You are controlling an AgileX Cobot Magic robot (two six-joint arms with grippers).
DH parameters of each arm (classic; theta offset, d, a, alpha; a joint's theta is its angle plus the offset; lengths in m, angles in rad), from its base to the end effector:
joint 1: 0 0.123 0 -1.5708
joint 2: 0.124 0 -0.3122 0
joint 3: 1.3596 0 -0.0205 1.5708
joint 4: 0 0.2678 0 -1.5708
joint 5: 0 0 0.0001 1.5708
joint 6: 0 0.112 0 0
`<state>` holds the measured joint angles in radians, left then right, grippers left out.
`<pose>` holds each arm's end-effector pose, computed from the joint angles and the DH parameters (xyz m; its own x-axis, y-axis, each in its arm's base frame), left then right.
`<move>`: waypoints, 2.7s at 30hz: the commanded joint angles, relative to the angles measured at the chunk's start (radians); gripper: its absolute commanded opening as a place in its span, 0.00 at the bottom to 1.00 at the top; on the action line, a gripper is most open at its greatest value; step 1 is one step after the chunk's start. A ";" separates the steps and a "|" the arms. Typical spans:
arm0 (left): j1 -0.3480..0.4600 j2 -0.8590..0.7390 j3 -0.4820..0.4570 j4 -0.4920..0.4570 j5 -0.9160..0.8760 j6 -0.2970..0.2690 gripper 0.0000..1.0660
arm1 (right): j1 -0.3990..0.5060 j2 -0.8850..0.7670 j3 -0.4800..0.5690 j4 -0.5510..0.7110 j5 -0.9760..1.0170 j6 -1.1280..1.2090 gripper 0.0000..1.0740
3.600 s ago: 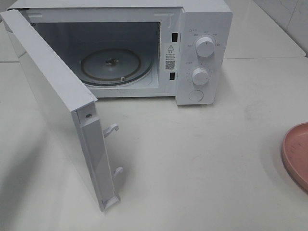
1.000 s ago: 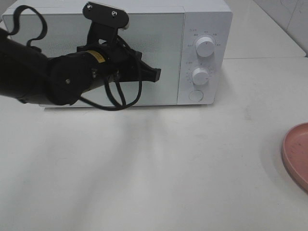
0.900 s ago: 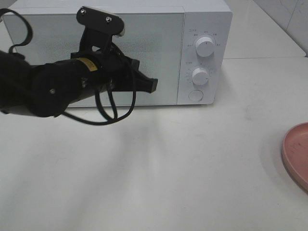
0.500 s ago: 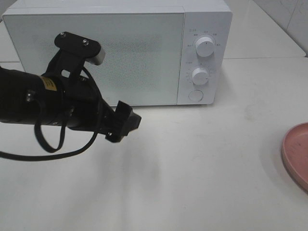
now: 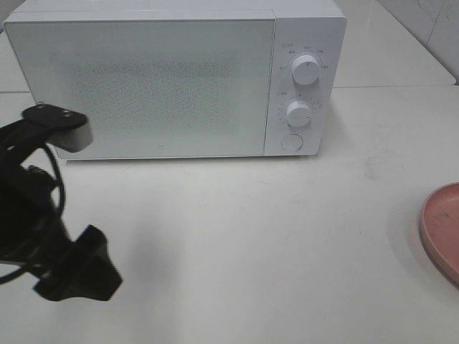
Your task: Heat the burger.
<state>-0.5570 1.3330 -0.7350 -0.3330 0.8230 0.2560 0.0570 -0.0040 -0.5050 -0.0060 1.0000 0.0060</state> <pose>0.1866 -0.1479 0.2152 -0.8048 0.5298 -0.2678 0.5869 0.7779 -0.2247 0.0031 -0.0004 0.2836 -0.3924 -0.0196 -0.9196 -0.0512 0.9987 0.0005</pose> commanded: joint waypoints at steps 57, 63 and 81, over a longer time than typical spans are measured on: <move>0.515 -1.348 0.219 0.196 0.248 -0.157 0.92 | -0.007 -0.022 0.003 0.000 -0.005 0.005 0.70; 0.515 -1.347 0.219 0.196 0.248 -0.157 0.92 | -0.007 -0.022 0.003 0.000 -0.005 0.005 0.70; 0.515 -1.345 0.219 0.196 0.248 -0.157 0.92 | -0.007 -0.022 0.003 0.000 -0.005 0.005 0.70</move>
<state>-0.0430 -0.0050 -0.5150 -0.1380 1.0870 0.1030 0.0570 -0.0040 -0.5050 -0.0060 1.0000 0.0060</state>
